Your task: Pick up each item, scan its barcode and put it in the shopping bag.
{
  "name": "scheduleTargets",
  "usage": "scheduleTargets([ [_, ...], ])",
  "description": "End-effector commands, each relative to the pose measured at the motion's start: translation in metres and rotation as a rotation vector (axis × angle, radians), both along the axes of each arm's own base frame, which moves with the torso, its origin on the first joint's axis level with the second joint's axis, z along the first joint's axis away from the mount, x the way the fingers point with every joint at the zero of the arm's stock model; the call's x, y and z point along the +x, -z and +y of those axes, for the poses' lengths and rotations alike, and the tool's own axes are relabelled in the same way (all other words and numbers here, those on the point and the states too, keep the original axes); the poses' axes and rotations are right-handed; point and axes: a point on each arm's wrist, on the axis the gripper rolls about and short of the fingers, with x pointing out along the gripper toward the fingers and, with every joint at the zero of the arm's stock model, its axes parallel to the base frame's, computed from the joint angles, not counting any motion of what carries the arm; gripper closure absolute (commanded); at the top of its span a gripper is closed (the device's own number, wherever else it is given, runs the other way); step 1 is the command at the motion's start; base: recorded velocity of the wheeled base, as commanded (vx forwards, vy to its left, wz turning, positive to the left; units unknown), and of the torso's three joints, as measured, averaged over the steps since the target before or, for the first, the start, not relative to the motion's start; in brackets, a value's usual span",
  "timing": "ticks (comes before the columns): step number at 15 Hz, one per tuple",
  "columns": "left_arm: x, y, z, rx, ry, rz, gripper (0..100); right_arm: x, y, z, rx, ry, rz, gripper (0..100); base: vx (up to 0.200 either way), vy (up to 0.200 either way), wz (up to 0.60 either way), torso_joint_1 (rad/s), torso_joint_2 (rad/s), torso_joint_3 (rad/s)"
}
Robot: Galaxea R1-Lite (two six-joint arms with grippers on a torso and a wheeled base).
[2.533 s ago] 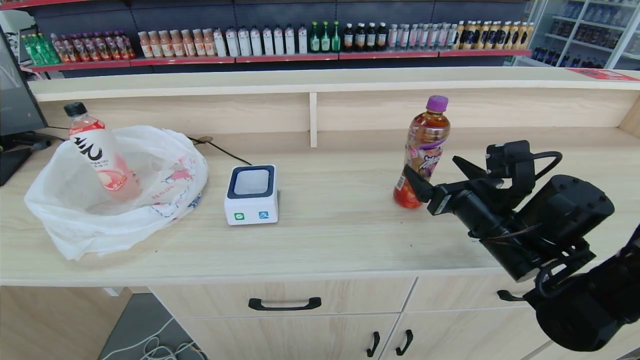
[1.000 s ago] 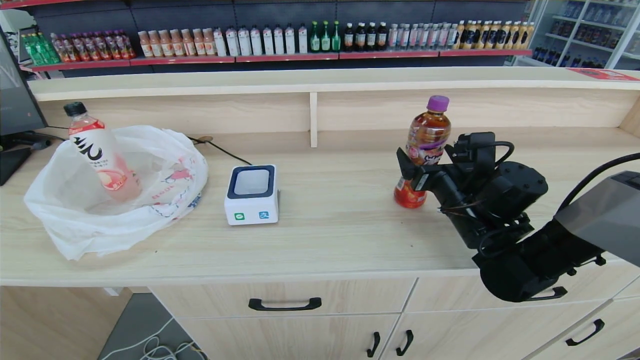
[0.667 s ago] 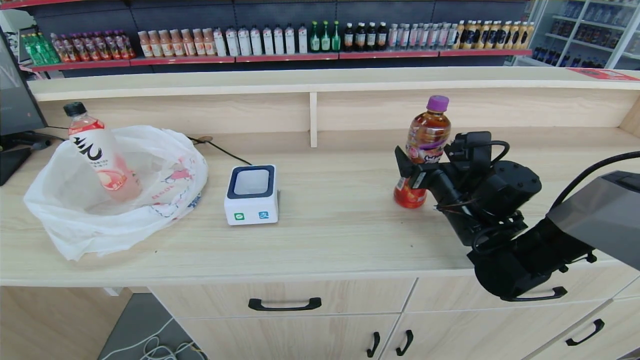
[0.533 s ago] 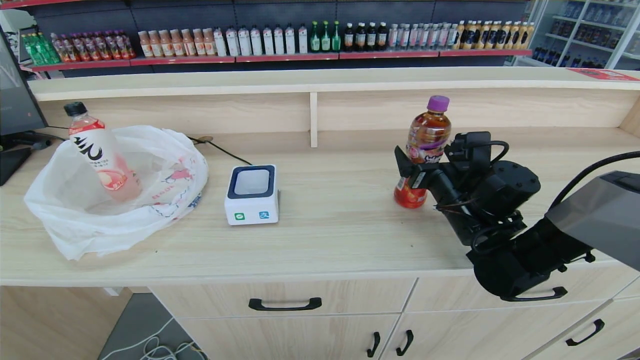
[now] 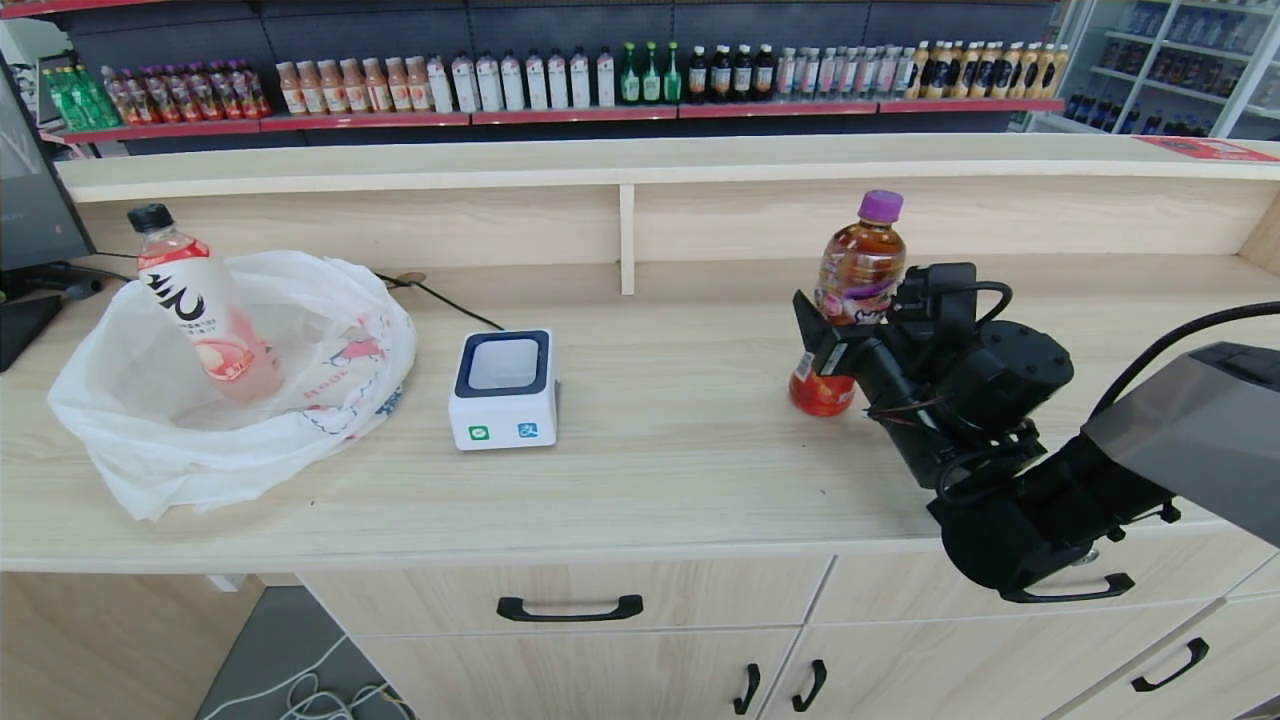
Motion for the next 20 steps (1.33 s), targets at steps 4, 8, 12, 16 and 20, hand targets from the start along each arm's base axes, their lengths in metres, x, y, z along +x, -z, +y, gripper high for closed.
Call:
scheduleTargets([
  [4, 0.0, 0.0, 0.0, -0.001, -0.001, 0.0, 0, -0.001, -0.001, -0.003, 0.001, 0.006, -0.001, 100, 0.0, 0.0, 0.0, 0.0, 0.0, 0.0],
  [8, 0.0, 0.0, 0.0, -0.001, -0.001, 0.0, 0, -0.004, -0.001, -0.004, 0.0, 0.004, 0.007, 100, 0.0, 0.0, 0.0, 0.0, 0.0, 0.0],
  [12, 0.0, 0.0, 0.0, -0.001, -0.001, 0.0, 0, -0.018, -0.01, -0.01, 0.024, -0.001, 0.009, 100, 0.0, 0.0, 0.0, 0.0, 0.0, 0.0],
  [16, 0.0, 0.0, 0.0, 0.004, -0.001, 0.0, 0, -0.041, -0.022, -0.016, 0.023, -0.005, 0.009, 100, 0.0, 0.0, 0.0, 0.0, 0.0, 0.0],
  [20, 0.0, 0.0, 0.0, 0.004, -0.001, 0.0, 0, -0.084, -0.049, -0.03, 0.04, -0.047, -0.036, 100, 0.0, 0.0, 0.0, 0.0, 0.0, 0.0],
])
